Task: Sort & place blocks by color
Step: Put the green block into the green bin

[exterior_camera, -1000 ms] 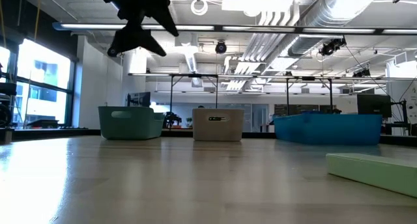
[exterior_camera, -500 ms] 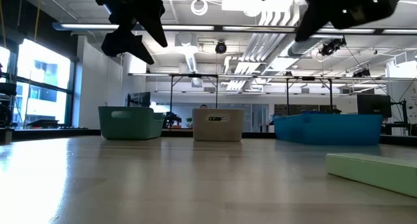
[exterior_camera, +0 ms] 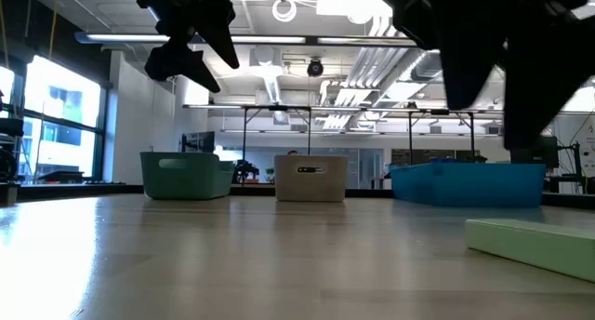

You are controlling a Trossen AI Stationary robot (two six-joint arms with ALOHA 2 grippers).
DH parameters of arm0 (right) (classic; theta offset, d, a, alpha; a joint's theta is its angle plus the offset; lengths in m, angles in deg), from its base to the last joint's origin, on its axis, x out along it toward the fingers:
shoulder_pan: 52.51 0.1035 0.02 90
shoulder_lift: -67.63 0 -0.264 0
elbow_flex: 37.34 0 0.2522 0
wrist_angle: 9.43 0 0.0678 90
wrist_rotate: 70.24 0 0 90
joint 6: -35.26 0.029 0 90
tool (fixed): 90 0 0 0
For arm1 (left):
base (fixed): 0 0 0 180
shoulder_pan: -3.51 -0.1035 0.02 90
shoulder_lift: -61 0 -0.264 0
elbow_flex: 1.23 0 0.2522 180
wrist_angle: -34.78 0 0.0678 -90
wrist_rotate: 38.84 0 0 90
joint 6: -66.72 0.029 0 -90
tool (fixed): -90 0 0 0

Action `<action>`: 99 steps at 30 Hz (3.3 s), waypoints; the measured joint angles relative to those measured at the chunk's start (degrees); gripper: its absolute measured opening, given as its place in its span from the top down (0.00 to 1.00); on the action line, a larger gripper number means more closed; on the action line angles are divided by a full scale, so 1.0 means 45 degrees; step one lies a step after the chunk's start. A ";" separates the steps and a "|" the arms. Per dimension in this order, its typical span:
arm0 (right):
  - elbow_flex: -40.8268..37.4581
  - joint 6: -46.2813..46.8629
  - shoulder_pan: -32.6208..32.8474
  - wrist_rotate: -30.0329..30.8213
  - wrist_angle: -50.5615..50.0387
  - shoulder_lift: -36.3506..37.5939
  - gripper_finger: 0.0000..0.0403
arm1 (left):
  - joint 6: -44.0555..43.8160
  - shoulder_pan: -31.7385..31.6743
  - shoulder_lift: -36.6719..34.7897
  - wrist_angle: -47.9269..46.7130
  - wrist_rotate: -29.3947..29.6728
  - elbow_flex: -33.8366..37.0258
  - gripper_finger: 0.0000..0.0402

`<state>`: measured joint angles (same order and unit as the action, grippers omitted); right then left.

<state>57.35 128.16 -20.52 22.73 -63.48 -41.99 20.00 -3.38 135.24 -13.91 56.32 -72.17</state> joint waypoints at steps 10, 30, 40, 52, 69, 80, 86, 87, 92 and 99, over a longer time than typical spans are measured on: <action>0.0000 0.0855 0.0403 0.0300 -0.0245 -0.0827 0.47 | 0.0089 0.0000 0.0000 0.0015 0.0153 0.0000 0.42; 0.0051 0.1670 0.0820 0.0242 -0.0554 -0.2053 0.57 | 0.0565 0.0000 0.0000 0.0010 0.0175 0.0000 0.42; 0.0034 0.0256 0.0755 0.0257 -0.0748 -0.1973 0.77 | 0.0623 0.0029 0.0000 -0.0008 0.0187 0.0000 0.42; -0.0049 -0.2012 -0.0056 0.1731 -0.0835 -0.0628 0.77 | -0.0270 -0.0452 0.0000 0.0049 -0.0712 0.0000 0.42; -0.0019 -0.8701 -0.3758 0.3004 0.0383 0.1194 0.76 | -0.0576 -0.2602 0.0000 0.0803 -0.1678 0.0000 0.42; -0.0019 -1.5251 -0.6321 0.2908 0.2256 0.1363 0.76 | -0.0563 -0.4176 0.0000 0.2097 -0.1665 0.0000 0.42; -0.0010 -1.7919 -0.7478 0.2904 0.3801 0.1359 0.76 | -0.0172 -0.4740 0.0102 0.2783 -0.1624 0.0000 0.42; -0.0005 -1.8280 -0.7640 0.2904 0.3999 0.1364 0.76 | -0.0150 -0.4788 0.0098 0.2811 -0.1625 0.0000 0.42; 0.0000 -1.9863 -0.8320 0.2922 0.4620 0.1364 0.76 | -0.0150 -0.4823 0.0098 0.2811 -0.1629 0.0000 0.42; 0.0000 -2.1568 -0.8824 0.2865 0.4747 0.1364 0.76 | -0.0765 -0.4723 0.0101 0.2816 -0.1625 0.0000 0.42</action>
<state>57.35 31.11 -60.23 35.62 -42.12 -35.85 16.55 -24.64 135.70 -1.24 49.01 -72.17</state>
